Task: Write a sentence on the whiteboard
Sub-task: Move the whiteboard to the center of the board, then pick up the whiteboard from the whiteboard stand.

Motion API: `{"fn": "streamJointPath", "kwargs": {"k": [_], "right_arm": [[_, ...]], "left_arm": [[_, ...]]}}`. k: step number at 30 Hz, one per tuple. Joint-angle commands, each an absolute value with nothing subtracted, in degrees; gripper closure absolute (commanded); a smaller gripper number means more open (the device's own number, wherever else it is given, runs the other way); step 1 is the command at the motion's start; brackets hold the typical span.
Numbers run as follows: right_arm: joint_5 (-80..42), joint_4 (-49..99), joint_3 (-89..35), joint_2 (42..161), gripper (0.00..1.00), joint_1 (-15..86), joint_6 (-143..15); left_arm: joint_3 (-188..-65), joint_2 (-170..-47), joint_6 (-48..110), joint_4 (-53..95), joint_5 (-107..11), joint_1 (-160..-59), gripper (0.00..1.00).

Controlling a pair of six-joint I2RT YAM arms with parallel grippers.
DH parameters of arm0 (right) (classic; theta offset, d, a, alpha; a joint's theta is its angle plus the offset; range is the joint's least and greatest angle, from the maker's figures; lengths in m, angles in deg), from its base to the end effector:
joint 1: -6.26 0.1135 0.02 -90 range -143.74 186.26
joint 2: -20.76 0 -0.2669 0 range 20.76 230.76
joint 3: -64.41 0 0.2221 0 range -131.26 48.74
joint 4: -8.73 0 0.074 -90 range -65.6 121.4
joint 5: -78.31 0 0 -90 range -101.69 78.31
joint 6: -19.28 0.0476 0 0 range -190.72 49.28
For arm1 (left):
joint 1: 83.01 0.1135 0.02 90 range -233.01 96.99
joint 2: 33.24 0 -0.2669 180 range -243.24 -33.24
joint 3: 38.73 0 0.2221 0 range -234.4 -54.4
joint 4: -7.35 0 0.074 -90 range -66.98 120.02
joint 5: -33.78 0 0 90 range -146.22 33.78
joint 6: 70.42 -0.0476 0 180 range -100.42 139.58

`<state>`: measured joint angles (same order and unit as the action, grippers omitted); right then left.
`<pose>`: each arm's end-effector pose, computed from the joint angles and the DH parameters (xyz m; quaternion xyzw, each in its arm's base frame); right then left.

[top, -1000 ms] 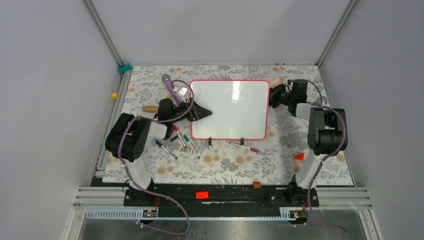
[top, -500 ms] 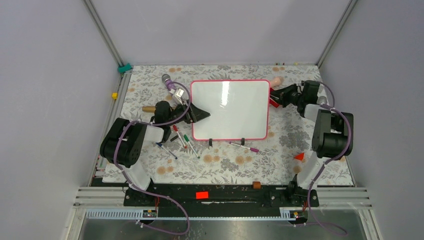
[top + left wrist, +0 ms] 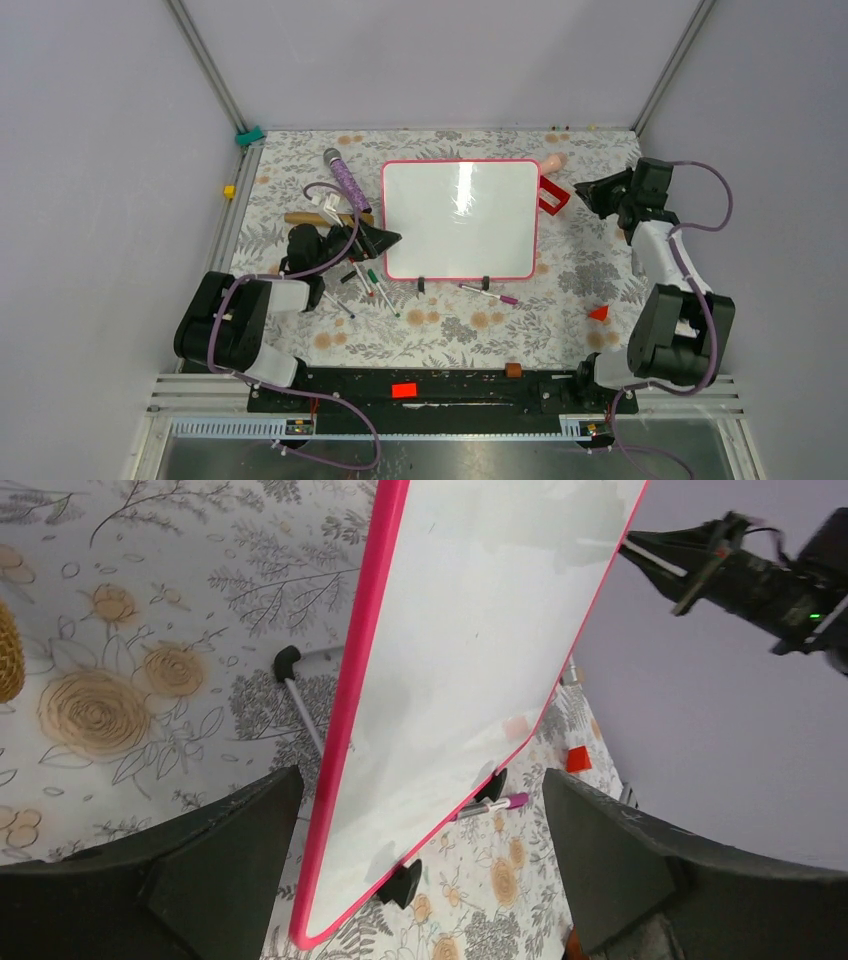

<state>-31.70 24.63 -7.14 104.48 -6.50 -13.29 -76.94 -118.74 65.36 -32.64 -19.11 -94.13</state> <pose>0.3085 -0.0532 0.2761 0.4124 0.7423 0.3304 0.4121 0.2503 -0.0785 0.2022 -0.0113 0.7420 -0.5084 0.4369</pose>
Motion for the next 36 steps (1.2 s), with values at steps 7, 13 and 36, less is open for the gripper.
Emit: {"fn": "streamJointPath", "kwargs": {"k": [7, 13, 36], "right_arm": [[-7.70, 47.17, -13.42, 88.96, 1.00, -3.61, -23.30], [-6.42, 47.25, -14.30, 82.58, 1.00, 0.41, -28.90], [-24.04, 44.68, -19.95, 79.38, 1.00, 19.77, -48.83]], "left_arm": [[-73.89, -111.92, 58.09, -28.56, -25.55, -94.26, 0.01], [-74.32, -107.43, 52.94, -21.24, -28.44, -94.24, 0.01], [-75.00, -108.37, 51.23, -23.02, -25.20, -94.19, 0.04]]}}
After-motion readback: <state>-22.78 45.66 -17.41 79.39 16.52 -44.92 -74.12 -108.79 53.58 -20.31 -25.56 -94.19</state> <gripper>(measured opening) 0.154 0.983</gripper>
